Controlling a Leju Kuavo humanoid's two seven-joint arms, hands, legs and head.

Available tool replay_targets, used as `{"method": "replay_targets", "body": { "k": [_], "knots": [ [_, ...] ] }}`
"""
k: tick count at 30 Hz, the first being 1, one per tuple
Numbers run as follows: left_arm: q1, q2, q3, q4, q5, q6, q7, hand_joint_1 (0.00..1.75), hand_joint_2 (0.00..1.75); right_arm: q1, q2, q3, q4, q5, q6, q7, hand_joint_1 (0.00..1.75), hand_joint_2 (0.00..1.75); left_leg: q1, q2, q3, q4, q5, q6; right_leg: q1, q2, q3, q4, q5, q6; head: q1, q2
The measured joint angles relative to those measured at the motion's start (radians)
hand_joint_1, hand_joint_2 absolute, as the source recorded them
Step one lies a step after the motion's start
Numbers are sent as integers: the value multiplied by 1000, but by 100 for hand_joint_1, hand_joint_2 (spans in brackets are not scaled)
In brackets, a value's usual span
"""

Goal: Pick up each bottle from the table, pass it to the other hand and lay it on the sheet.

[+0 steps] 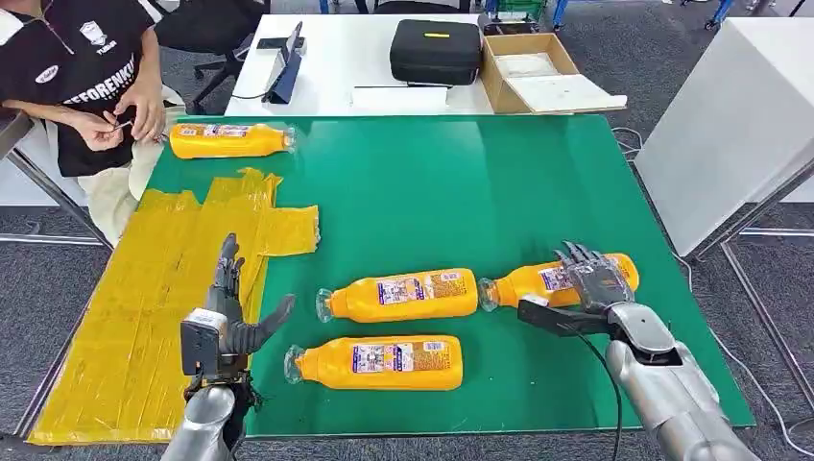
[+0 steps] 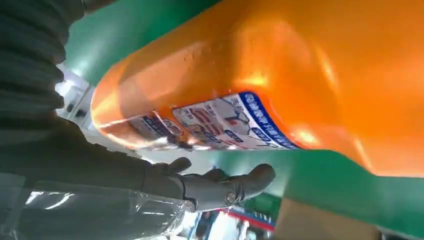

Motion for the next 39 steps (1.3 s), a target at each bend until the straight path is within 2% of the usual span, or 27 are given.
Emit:
{"method": "replay_targets", "body": {
  "k": [6,11,17,18,19,20,21,35,39],
  "knots": [
    [-24,8,-2,47,16,13,-1,0,175,-50,-18,11,76,-27,37,37,0,175,0,-1,4,0,1,1,0,-1,5,0,0,0,0,0],
    [-15,14,-1,63,34,23,-9,0,175,-54,-58,11,92,-31,-2,53,0,175,-1,-2,4,0,1,1,-1,-1,6,0,1,1,0,0],
    [-7,15,0,66,32,24,-10,0,175,-68,-68,12,117,-10,-18,77,0,175,-1,-2,3,0,1,1,-1,-1,5,0,1,1,0,0],
    [-8,15,0,66,30,23,-7,0,175,-71,-66,13,125,-6,-18,81,17,175,-1,-2,3,0,1,1,-1,-1,5,0,1,1,0,0],
    [-10,15,0,69,28,22,-5,0,175,-75,-64,14,133,-5,-18,84,117,175,-1,-2,4,0,1,1,-1,-1,5,0,1,1,0,0],
    [-12,15,0,72,25,21,-1,0,175,-77,-61,16,142,-3,-18,85,141,175,-1,-2,4,0,1,1,0,-1,5,0,1,1,0,0],
    [-12,15,0,73,24,20,0,0,175,-78,-59,16,149,-3,-18,86,159,175,0,-1,4,0,1,1,0,-1,5,0,1,1,0,0],
    [-11,18,2,103,33,19,-5,0,175,-82,-47,19,195,-10,-39,47,152,175,-1,0,6,0,1,2,0,0,6,0,2,2,0,0],
    [-10,18,2,107,33,21,-6,0,175,-83,-47,19,198,-11,-39,47,166,175,0,0,6,0,1,2,0,0,6,0,1,2,0,0]
  ]
}}
